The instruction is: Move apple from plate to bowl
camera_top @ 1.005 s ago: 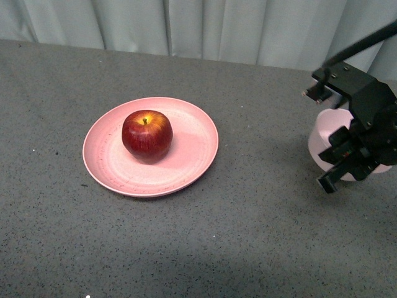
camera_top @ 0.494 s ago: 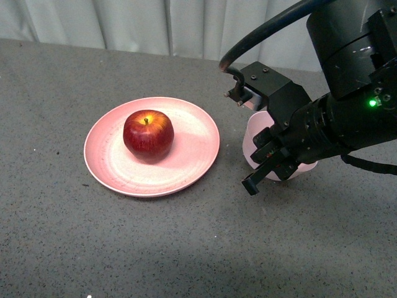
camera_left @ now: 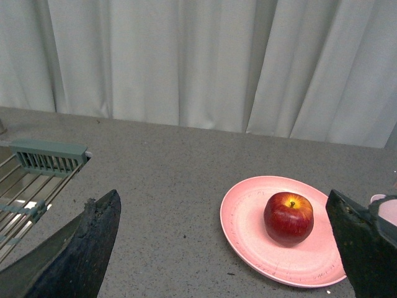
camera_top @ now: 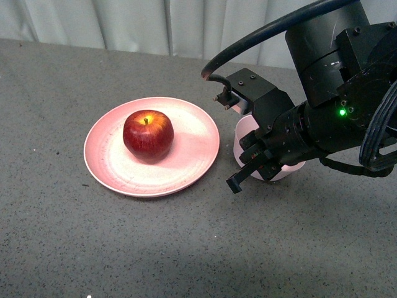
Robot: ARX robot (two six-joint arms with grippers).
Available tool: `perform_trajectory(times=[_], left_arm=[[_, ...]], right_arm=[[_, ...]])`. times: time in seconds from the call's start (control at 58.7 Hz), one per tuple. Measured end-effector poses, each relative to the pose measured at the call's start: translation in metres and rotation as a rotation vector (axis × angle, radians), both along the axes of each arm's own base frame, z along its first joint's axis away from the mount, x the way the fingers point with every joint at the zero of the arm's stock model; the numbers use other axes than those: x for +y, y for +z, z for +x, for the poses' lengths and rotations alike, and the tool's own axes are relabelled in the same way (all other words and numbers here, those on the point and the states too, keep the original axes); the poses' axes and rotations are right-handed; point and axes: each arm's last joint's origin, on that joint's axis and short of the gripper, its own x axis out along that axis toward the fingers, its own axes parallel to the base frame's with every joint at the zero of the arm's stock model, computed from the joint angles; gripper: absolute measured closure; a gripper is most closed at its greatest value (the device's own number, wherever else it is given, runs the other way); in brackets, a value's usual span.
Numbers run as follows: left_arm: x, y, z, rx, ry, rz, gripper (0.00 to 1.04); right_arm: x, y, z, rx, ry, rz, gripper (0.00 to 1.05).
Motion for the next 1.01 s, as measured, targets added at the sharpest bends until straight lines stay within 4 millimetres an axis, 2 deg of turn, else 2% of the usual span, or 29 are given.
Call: perform_trajectory(times=[0.187,0.29,0.426,0.596,0.852,0.886,0.92,1.005], left_arm=[[0.000,0.000,0.000,0.000,0.000,0.000,0.07],[0.000,0.000,0.000,0.000,0.000,0.000,0.07],[0.000,0.000,0.000,0.000,0.000,0.000,0.07],[0.000,0.000,0.000,0.000,0.000,0.000,0.07],[0.000,0.000,0.000,0.000,0.000,0.000,0.07],[0.000,0.000,0.000,0.000,0.000,0.000,0.07],[0.000,0.000,0.000,0.000,-0.002,0.000,0.07],[0.000,0.000,0.000,0.000,0.001,0.000,0.07]], right_arm=[[-0.001,-0.002,-0.001,-0.024,-0.014,0.030,0.76],[-0.007,0.000,-0.005,-0.065,-0.047,0.070,0.55],[-0.016,0.012,-0.009,-0.164,-0.129,0.102,0.35],[-0.037,0.037,-0.018,-0.362,-0.276,0.145,0.09],[-0.074,0.065,-0.043,-0.545,-0.467,0.183,0.10],[-0.078,0.066,-0.045,-0.613,-0.532,0.196,0.14],[-0.084,0.066,-0.053,-0.736,-0.640,0.242,0.22],[-0.096,0.067,-0.072,-0.831,-0.689,0.317,0.37]])
